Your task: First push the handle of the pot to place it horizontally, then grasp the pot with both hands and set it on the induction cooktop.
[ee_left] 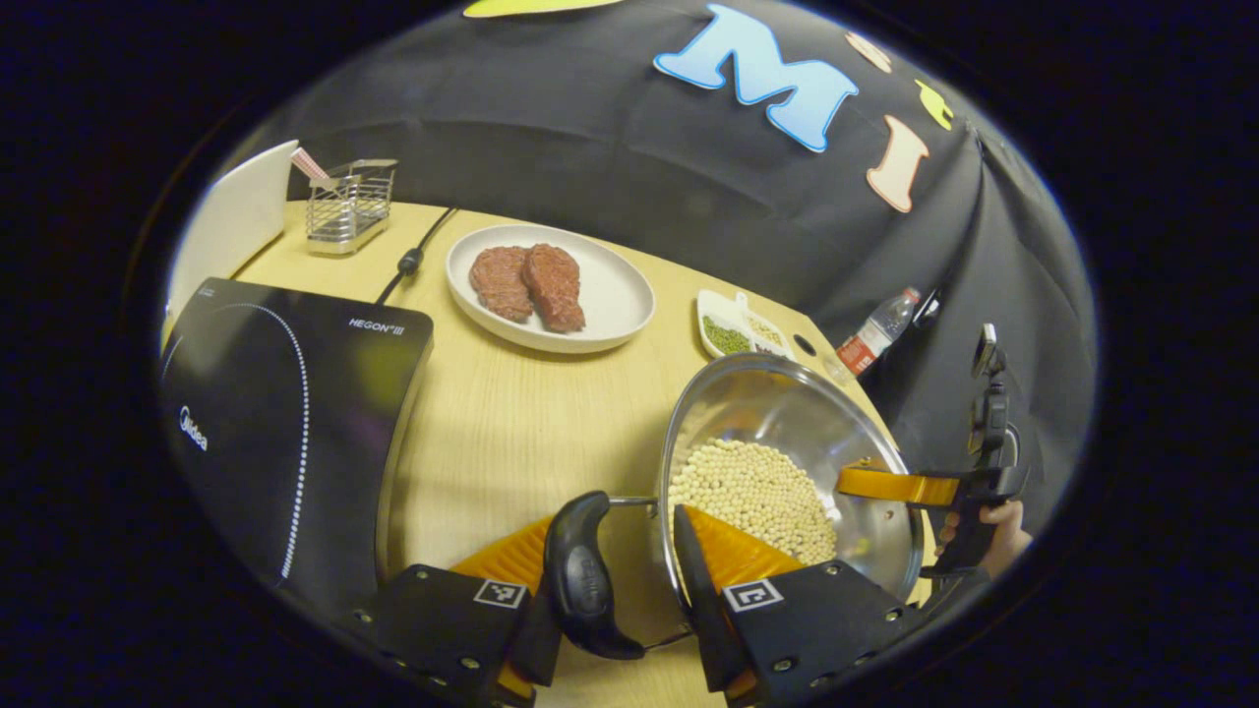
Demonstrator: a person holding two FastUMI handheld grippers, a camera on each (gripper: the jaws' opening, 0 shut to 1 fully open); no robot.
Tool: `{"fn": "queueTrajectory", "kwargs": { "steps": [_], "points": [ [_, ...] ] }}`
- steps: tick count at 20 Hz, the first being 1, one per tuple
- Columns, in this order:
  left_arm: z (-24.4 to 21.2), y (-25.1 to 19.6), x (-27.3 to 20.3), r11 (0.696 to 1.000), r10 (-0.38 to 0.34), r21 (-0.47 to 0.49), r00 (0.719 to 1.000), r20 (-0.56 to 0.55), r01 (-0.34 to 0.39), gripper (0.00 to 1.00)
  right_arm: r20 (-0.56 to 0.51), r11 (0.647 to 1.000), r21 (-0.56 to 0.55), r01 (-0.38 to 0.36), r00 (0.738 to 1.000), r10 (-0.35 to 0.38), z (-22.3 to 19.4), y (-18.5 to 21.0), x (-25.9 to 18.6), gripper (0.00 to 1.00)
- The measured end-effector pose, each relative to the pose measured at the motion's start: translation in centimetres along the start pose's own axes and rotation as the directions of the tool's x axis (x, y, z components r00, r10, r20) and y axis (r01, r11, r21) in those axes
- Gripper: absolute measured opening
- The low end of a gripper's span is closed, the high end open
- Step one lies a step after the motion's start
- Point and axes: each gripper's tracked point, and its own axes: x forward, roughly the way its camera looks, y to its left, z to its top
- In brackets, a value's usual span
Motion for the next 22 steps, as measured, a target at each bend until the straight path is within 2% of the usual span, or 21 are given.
{"fn": "queueTrajectory", "kwargs": {
  "steps": [1,3,4,5,6,8,9,10,13,15,18,19,22],
  "points": [
    [-0.1,0.0,0.0,1.000,-0.005,-0.007,1.000,-0.001,0.005,0.57,-0.005,1.000,0.003,-0.006,1.000,0.006,0.1,0.1,0.5,0.59],
    [0.1,-0.1,-0.2,1.000,-0.009,-0.012,1.000,0.001,0.009,0.56,-0.010,1.000,0.014,-0.009,1.000,0.010,-0.1,0.0,0.0,0.61],
    [0.0,-0.1,-0.1,1.000,-0.007,-0.010,1.000,-0.001,0.007,0.55,-0.010,1.000,0.013,-0.008,1.000,0.009,-0.2,0.2,0.3,0.59],
    [0.1,-0.1,-0.2,1.000,-0.002,-0.008,1.000,-0.005,0.002,0.58,-0.008,1.000,0.019,-0.009,1.000,0.010,-0.3,0.1,0.2,0.56],
    [-0.1,-0.1,-0.2,1.000,0.000,-0.004,1.000,-0.008,0.000,0.53,-0.016,1.000,0.015,-0.009,1.000,0.010,-0.4,0.2,0.1,0.57],
    [-0.1,-0.2,-0.1,1.000,0.006,0.005,1.000,-0.007,-0.006,0.53,-0.016,1.000,0.013,-0.004,1.000,0.004,-0.7,0.2,0.1,0.54],
    [-0.2,-0.2,-0.3,1.000,0.002,0.005,1.000,-0.008,-0.002,0.55,-0.017,1.000,0.012,-0.002,1.000,0.002,-1.0,0.3,-0.1,0.54],
    [-0.5,-0.5,-0.4,1.000,0.000,0.000,1.000,-0.010,0.000,0.52,-0.021,1.000,0.013,-0.002,1.000,0.002,-1.6,0.1,-0.8,0.56],
    [-1.1,-1.5,-3.0,1.000,-0.007,0.008,1.000,-0.015,0.007,0.52,-0.013,1.000,0.010,0.005,1.000,-0.005,-2.1,-0.1,-3.3,0.56],
    [-1.1,-2.4,-4.4,1.000,-0.013,0.008,1.000,-0.011,0.014,0.55,-0.008,1.000,0.008,0.007,1.000,-0.006,-2.3,0.4,-4.7,0.56],
    [-1.2,-3.7,-7.1,1.000,-0.021,0.007,1.000,-0.005,0.021,0.48,-0.025,1.000,0.019,0.010,1.000,-0.009,-3.0,0.9,-7.4,0.56],
    [-1.1,-4.2,-8.1,1.000,-0.024,0.007,1.000,0.003,0.024,0.55,-0.020,1.000,0.018,0.012,1.000,-0.012,-3.2,1.0,-8.6,0.56],
    [-1.7,-5.5,-11.1,0.999,-0.033,-0.004,0.999,-0.003,0.033,0.52,-0.015,1.000,0.018,0.022,1.000,-0.022,-4.0,1.8,-11.7,0.54]
  ]
}}
